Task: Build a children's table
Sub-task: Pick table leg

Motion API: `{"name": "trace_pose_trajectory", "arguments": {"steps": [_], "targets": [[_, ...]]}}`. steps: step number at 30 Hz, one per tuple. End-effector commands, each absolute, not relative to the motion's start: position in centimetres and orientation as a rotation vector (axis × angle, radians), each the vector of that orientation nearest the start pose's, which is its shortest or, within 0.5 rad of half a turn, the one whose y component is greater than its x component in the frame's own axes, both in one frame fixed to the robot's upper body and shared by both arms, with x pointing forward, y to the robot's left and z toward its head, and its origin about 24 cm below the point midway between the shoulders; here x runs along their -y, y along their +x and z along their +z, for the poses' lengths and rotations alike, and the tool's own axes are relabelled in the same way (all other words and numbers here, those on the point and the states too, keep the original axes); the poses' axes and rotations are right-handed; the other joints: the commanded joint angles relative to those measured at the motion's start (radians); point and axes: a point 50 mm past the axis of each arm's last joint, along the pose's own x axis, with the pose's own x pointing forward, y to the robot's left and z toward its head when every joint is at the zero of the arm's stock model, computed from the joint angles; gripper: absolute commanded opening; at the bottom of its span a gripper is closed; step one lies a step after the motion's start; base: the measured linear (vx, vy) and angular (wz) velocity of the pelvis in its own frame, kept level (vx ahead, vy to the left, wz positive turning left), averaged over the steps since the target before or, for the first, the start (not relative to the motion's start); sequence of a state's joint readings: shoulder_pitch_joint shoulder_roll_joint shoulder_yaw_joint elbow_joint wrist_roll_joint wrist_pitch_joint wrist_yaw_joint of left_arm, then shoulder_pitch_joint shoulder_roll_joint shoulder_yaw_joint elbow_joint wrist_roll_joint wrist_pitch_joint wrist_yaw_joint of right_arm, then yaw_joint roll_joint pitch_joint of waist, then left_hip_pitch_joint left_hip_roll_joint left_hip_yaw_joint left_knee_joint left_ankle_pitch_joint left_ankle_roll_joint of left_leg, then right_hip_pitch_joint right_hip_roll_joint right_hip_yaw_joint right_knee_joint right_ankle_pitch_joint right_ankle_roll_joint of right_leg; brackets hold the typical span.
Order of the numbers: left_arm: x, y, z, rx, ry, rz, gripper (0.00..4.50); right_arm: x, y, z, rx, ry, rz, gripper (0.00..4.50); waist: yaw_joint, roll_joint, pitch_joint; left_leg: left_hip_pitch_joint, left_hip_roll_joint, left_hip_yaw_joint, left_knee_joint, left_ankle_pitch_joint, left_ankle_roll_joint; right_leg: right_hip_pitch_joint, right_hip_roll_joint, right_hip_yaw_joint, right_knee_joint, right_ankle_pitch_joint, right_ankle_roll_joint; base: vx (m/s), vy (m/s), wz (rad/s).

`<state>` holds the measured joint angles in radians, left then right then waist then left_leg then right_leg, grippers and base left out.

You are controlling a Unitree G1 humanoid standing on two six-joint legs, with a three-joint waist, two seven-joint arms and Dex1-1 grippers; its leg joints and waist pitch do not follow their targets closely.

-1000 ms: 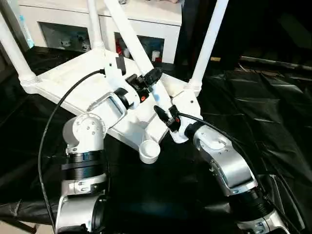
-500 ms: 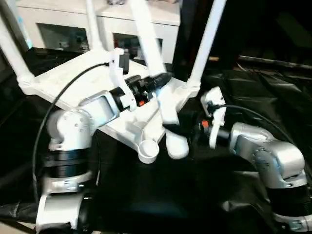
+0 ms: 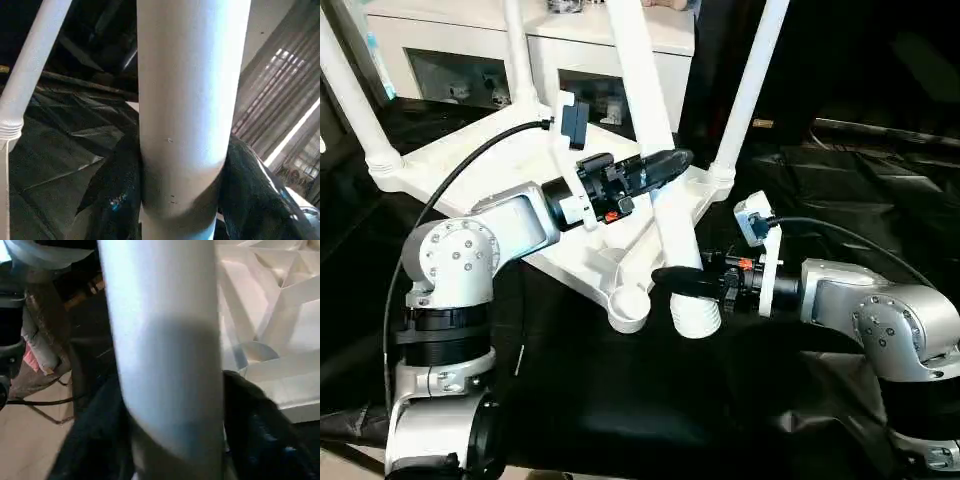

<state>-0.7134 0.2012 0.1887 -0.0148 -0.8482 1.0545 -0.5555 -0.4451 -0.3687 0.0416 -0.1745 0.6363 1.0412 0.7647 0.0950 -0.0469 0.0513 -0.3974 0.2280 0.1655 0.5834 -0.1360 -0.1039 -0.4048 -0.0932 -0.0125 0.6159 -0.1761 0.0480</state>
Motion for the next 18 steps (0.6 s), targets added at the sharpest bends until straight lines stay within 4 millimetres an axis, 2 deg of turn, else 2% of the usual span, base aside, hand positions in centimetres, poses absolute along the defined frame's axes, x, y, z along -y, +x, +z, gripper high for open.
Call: {"name": "trace_pose_trajectory", "arguments": {"steps": [1,3,6,7,9,10,15,18], "targets": [[-9.8,31.0,20.6,-0.154,-0.514,-1.165,1.79,12.3,27.9,12.6,-0.468,0.234,1.072,2.42,0.004,0.008,-0.073,0.026,-0.023,0.019,-0.064,-0.243,-0.064,0.039,-0.004,-0.001,-0.069,-0.198,-0.144,0.0,0.0,0.0],[-9.8,31.0,20.5,-0.157,-0.51,-1.165,1.79,12.3,28.0,12.5,-0.464,0.231,1.059,2.16,0.004,0.007,-0.073,0.026,-0.023,0.019,-0.064,-0.24,-0.065,0.039,-0.004,-0.001,-0.068,-0.196,-0.144,0.0,0.0,0.0],[-9.7,31.1,20.3,-0.159,-0.498,-1.153,1.79,12.2,28.2,12.5,-0.449,0.237,1.045,2.06,0.004,0.009,-0.073,0.026,-0.023,0.019,-0.064,-0.24,-0.065,0.039,-0.004,-0.001,-0.067,-0.185,-0.148,0.0,0.0,0.0],[-9.7,31.2,20.2,-0.16,-0.492,-1.144,2.35,12.1,28.3,12.5,-0.44,0.239,1.032,2.03,0.003,0.01,-0.073,0.026,-0.023,0.019,-0.064,-0.241,-0.066,0.039,-0.004,-0.001,-0.068,-0.187,-0.148,0.0,0.0,0.0],[-9.5,31.5,20.0,-0.175,-0.505,-1.104,2.49,12.0,28.5,12.5,-0.425,0.243,1.007,2.01,0.001,0.01,-0.073,0.025,-0.023,0.018,-0.065,-0.244,-0.069,0.039,-0.004,-0.001,-0.067,-0.189,-0.148,0.0,0.0,0.0],[-9.5,31.6,19.9,-0.177,-0.512,-1.092,2.55,12.0,28.6,12.5,-0.419,0.246,0.998,1.99,0.002,0.014,-0.073,0.026,-0.023,0.018,-0.065,-0.249,-0.072,0.037,-0.005,0.0,-0.068,-0.194,-0.147,0.0,0.0,0.0],[-8.6,31.7,19.3,-0.169,-0.485,-1.001,2.98,11.6,28.7,12.5,-0.398,0.249,0.967,1.95,0.004,0.01,-0.074,0.026,-0.023,0.018,-0.065,-0.257,-0.072,0.039,-0.004,-0.001,-0.071,-0.2,-0.134,0.0,0.0,0.0],[-7.9,31.1,19.2,-0.158,-0.502,-1.043,3.19,11.4,28.6,12.5,-0.392,0.253,0.975,1.93,0.003,0.009,-0.073,0.023,-0.023,0.018,-0.064,-0.242,-0.07,0.04,-0.005,0.0,-0.07,-0.186,-0.133,0.0,0.0,0.0]]}}
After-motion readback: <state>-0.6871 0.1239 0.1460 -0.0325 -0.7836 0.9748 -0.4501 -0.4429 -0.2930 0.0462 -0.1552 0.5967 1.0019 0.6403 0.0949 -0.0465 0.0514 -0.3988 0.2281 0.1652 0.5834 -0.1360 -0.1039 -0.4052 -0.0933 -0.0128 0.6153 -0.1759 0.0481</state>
